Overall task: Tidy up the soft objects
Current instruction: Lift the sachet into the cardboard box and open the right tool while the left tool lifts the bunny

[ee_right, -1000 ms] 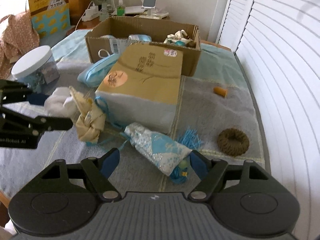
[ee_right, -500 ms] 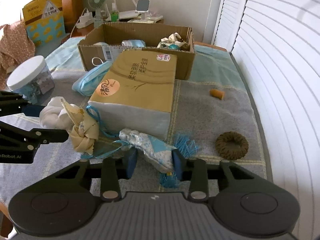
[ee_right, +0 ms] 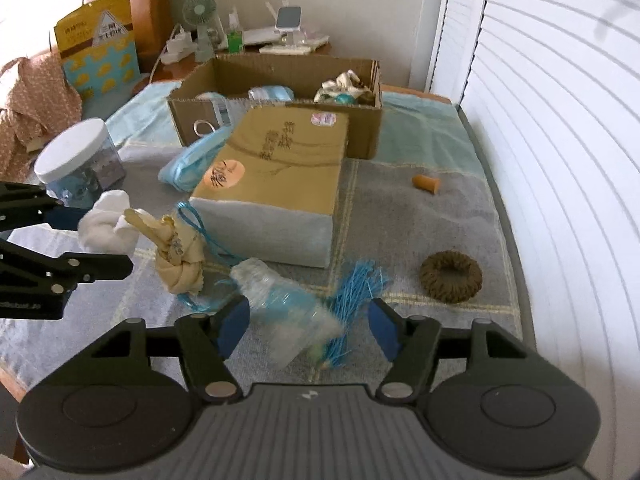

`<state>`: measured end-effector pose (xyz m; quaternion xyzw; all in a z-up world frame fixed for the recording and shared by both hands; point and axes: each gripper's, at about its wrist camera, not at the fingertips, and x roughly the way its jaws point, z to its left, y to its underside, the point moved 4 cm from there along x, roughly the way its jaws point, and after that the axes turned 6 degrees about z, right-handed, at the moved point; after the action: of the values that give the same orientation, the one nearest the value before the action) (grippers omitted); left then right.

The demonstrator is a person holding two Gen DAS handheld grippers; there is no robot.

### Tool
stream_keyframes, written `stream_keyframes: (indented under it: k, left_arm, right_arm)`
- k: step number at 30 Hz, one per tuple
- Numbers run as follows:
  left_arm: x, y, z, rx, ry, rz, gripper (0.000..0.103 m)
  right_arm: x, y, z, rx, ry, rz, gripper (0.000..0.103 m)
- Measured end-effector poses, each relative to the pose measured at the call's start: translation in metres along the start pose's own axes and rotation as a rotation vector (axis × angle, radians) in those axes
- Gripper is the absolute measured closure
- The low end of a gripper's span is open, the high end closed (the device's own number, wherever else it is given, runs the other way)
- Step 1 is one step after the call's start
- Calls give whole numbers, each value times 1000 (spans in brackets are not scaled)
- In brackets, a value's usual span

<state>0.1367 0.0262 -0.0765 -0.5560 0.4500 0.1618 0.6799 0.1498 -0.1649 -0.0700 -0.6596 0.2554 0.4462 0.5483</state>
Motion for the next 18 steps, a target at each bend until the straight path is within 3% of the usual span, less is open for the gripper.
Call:
stream_keyframes:
  k: [3,9,13,15,18]
  left_arm:
    - [2,-1,1,-2,4,2,51]
    - [5,-1,5,-4,11,12,51]
    - [8,-1,6,-4,22,22,51]
    - [7,-1,5,-3,28,28,51]
    - [4,-1,5,12,33,37,51]
  right_arm:
    - [11,-3,2,26,-43,44,32]
    - [10,-2,18,-11,-54,39,32]
    - [13,4,27,-80,-17,31,34]
    - [16,5,27,-91,-6,44,55]
    - [12,5,28,-114,0,36,63]
